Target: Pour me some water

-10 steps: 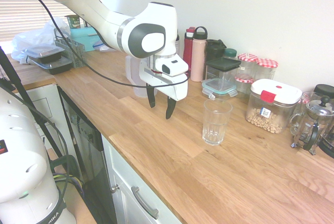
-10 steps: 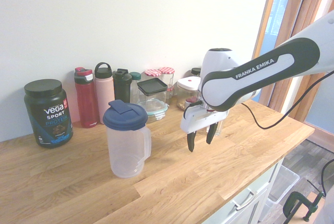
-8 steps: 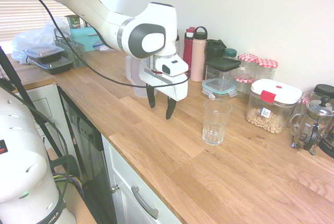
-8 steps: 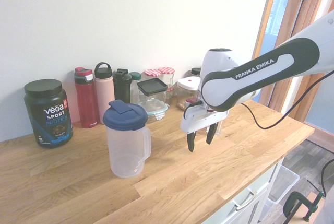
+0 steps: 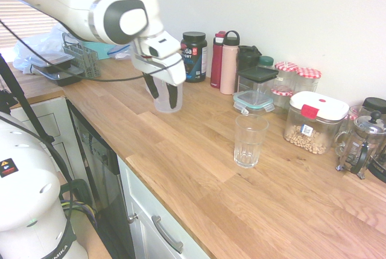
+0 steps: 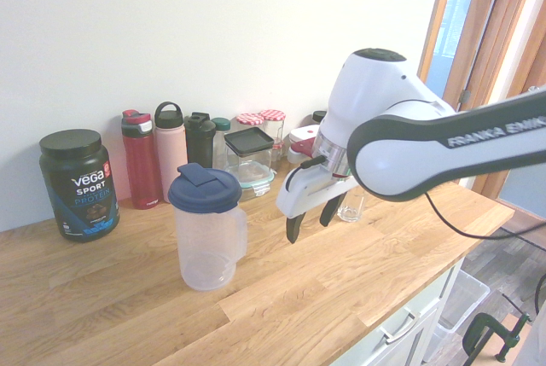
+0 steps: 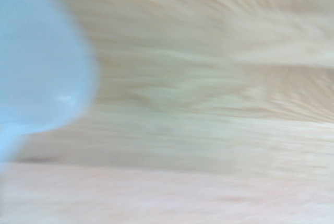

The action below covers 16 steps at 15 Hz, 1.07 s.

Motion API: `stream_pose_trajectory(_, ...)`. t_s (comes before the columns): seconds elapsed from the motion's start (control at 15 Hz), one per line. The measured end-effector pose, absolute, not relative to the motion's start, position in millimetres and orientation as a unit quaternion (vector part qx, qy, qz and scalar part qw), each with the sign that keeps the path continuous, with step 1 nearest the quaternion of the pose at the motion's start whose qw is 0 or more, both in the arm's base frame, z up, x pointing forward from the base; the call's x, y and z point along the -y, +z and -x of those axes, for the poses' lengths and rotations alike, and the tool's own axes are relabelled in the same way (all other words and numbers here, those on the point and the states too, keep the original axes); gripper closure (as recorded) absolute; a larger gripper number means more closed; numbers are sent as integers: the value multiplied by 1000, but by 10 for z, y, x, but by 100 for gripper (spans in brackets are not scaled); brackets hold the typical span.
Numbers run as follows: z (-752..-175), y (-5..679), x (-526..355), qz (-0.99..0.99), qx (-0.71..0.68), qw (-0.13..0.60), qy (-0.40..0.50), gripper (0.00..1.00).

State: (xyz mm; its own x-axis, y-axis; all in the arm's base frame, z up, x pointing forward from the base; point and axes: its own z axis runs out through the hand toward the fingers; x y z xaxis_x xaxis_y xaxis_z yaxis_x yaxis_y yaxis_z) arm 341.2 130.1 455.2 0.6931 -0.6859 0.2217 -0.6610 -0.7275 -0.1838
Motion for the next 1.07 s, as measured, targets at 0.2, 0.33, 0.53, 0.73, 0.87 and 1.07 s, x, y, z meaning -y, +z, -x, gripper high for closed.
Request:
stream_pose_trajectory(0.2, -2950, 4798, -1706, 924, -340, 55, -167, 0)
stream_pose_trajectory(0.33, -2870, 4812, -1966, 922, -326, 65, -199, 0)
stream_pose_trajectory(0.53, -3085, 4747, -2114, 910, -311, 98, -255, 0)
stream_pose_trajectory(0.73, -3356, 4596, -2094, 907, -306, 107, -269, 0)
stream_pose_trajectory(0.87, -3485, 4540, -2153, 910, -295, 112, -270, 0)
stream_pose_trajectory(1.07, -3688, 4533, -2217, 913, -285, 114, -268, 100)
